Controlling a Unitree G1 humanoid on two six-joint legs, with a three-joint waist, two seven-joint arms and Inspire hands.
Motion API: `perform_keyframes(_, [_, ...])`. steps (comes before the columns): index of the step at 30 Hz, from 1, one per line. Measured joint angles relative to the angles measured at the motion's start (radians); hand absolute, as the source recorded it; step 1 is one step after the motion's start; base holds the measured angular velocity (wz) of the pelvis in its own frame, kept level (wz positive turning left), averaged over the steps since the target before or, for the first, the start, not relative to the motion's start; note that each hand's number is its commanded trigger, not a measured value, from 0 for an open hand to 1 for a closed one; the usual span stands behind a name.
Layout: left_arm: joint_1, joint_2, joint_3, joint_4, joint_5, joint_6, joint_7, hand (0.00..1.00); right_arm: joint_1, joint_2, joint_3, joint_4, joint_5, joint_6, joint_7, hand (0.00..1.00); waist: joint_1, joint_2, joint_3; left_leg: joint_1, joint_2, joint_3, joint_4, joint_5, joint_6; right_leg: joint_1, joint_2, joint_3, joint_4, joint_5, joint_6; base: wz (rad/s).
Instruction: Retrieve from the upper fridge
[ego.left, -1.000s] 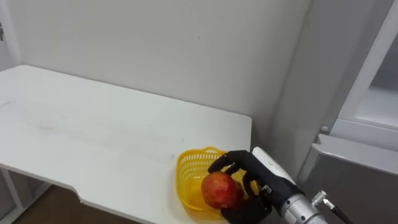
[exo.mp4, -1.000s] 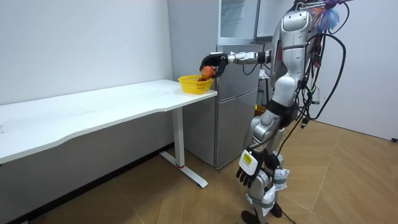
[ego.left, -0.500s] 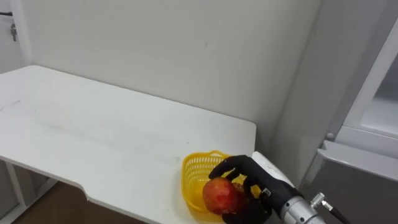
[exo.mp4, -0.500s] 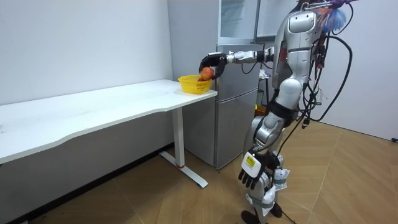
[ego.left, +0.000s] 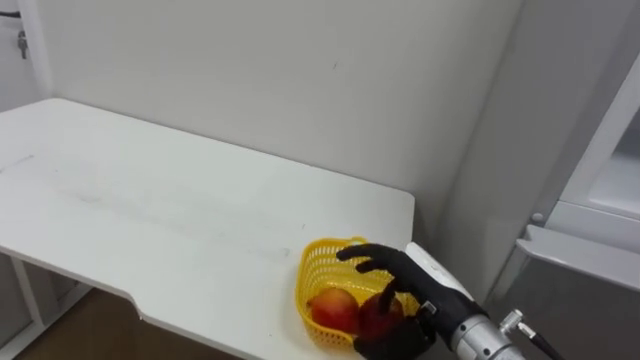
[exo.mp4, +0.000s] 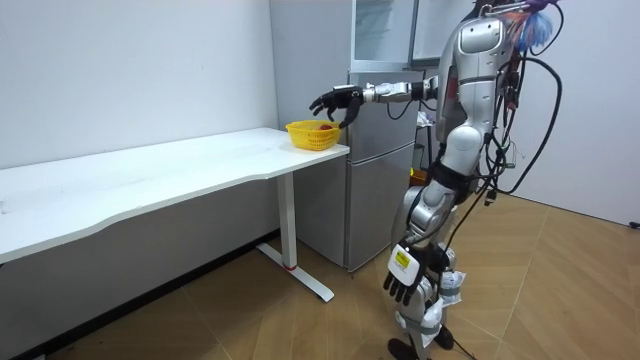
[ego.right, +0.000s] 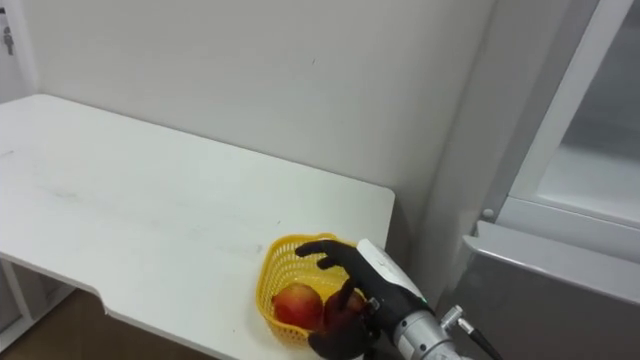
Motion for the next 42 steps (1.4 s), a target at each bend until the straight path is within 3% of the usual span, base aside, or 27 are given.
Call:
perform_keyframes(31, [0.004, 0.005, 0.001, 0.0, 0.001, 0.001, -0.011, 0.0, 0.0, 0.006, -0.005, -0.003, 0.008, 0.0, 0.0, 0.0, -0.009, 0.001, 0.0, 0.001, 0.0, 0.006, 0.0, 0.0, 0.0, 0.001, 0.0, 0.003, 0.001, 0.0, 0.0, 0.0])
perform_keyframes(36, [0.038, -0.018, 0.037, 0.0, 0.002, 0.001, 0.006, 0.0, 0.012, 0.017, -0.036, -0.11, 0.077, -0.001, 0.001, 0.0, -0.046, 0.045, -0.0031, 0.001, 0.0, 0.01, -0.004, -0.001, 0.002, 0.001, 0.0, 0.011, -0.002, 0.002, 0.002, -0.03])
perform_keyframes(37, [0.04, -0.019, 0.04, 0.0, 0.004, 0.001, 0.007, 0.0, 0.016, 0.025, -0.047, -0.124, 0.083, -0.001, 0.0, 0.0, -0.052, 0.051, -0.0057, 0.002, 0.0, 0.01, -0.003, -0.001, 0.002, 0.001, 0.001, 0.011, -0.003, 0.002, 0.002, 0.0])
perform_keyframes(39, [0.05, -0.031, 0.039, 0.0, 0.006, 0.002, 0.016, 0.0, 0.035, 0.044, -0.065, -0.176, 0.099, -0.006, -0.001, 0.0, -0.064, 0.083, -0.0193, 0.015, 0.001, 0.024, -0.005, -0.001, 0.002, 0.003, 0.001, 0.019, -0.003, 0.003, 0.002, -0.1])
perform_keyframes(41, [0.047, -0.037, 0.038, 0.0, -0.001, 0.0, 0.025, 0.0, 0.066, 0.05, -0.072, -0.209, 0.1, -0.011, -0.001, 0.0, -0.076, 0.098, -0.023, 0.026, 0.003, 0.033, -0.009, -0.001, 0.002, 0.007, 0.001, 0.024, 0.0, 0.002, 0.002, -0.1])
perform_keyframes(42, [0.047, -0.037, 0.037, 0.0, -0.002, -0.002, 0.028, 0.0, 0.09, 0.066, -0.073, -0.225, 0.11, -0.015, -0.001, 0.0, -0.09, 0.108, -0.0211, 0.032, 0.004, 0.034, -0.012, -0.001, 0.002, 0.009, 0.002, 0.027, 0.002, 0.002, 0.002, -0.08])
